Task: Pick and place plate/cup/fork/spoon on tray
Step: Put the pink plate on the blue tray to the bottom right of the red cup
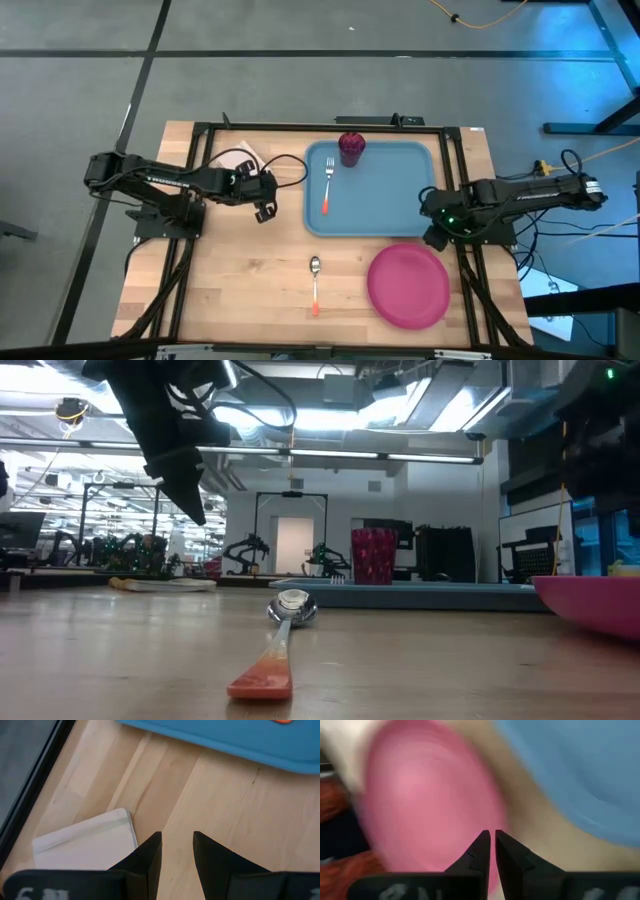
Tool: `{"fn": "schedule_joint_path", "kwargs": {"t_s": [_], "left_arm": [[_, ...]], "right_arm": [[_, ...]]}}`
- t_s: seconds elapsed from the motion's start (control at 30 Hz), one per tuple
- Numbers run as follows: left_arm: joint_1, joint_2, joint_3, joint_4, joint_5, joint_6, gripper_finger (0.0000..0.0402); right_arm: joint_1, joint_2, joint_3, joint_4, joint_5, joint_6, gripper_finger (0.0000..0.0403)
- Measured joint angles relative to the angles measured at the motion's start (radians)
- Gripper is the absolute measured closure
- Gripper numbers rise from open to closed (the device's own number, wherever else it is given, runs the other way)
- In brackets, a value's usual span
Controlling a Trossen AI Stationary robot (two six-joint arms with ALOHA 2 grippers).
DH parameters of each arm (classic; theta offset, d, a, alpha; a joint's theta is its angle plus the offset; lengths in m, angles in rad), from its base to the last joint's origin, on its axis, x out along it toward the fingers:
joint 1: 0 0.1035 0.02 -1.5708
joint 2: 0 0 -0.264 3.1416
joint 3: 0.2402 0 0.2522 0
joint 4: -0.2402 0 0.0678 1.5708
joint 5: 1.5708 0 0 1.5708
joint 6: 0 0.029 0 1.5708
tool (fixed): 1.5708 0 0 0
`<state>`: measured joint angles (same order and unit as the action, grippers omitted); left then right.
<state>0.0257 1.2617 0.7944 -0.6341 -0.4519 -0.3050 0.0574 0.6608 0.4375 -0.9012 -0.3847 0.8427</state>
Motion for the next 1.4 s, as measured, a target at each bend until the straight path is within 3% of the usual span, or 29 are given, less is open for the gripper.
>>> {"fn": "schedule_joint_path", "kwargs": {"t_s": [0.23, 0.37, 0.43, 0.57, 0.7, 0.8, 0.9, 1.17, 1.4], "left_arm": [[0.0, 0.0, 0.0, 0.0, -0.001, 0.0, 0.0298], [0.0, 0.0, 0.0, 0.0, -0.001, 0.0, 0.0298], [0.0, 0.0, 0.0, 0.0, -0.001, 0.0, 0.0298], [0.0, 0.0, 0.0, -0.001, -0.021, 0.001, 0.0298], [0.0, 0.0, 0.0, -0.001, -0.073, 0.001, 0.0298], [0.0, 0.0, 0.0, -0.001, -0.113, 0.002, 0.0298], [0.0, 0.0, 0.0, -0.001, -0.14, 0.002, 0.0298], [0.0, 0.0, 0.0, 0.0, -0.142, -0.005, 0.0298], [0.0, 0.0, 0.0, 0.0, -0.142, -0.034, 0.0298]], "right_arm": [[0.042, -0.001, 0.242, 0.305, -0.08, -0.063, 0.037], [0.19, 0.052, 0.372, 0.57, -0.053, -0.093, 0.037], [0.287, 0.105, 0.443, 0.583, 0.004, -0.158, 0.037], [0.451, 0.239, 0.562, 0.391, 0.204, -0.157, 0.037], [0.526, 0.381, 0.624, -0.026, 0.428, 0.075, 0.037], [0.539, 0.467, 0.623, -0.317, 0.49, 0.251, 0.037], [0.539, 0.538, 0.609, -0.472, 0.496, 0.366, 0.037], [0.522, 0.655, 0.604, -0.364, 0.352, 0.329, 0.037], [0.515, 0.697, 0.604, -0.264, 0.357, 0.327, 0.0356]]}}
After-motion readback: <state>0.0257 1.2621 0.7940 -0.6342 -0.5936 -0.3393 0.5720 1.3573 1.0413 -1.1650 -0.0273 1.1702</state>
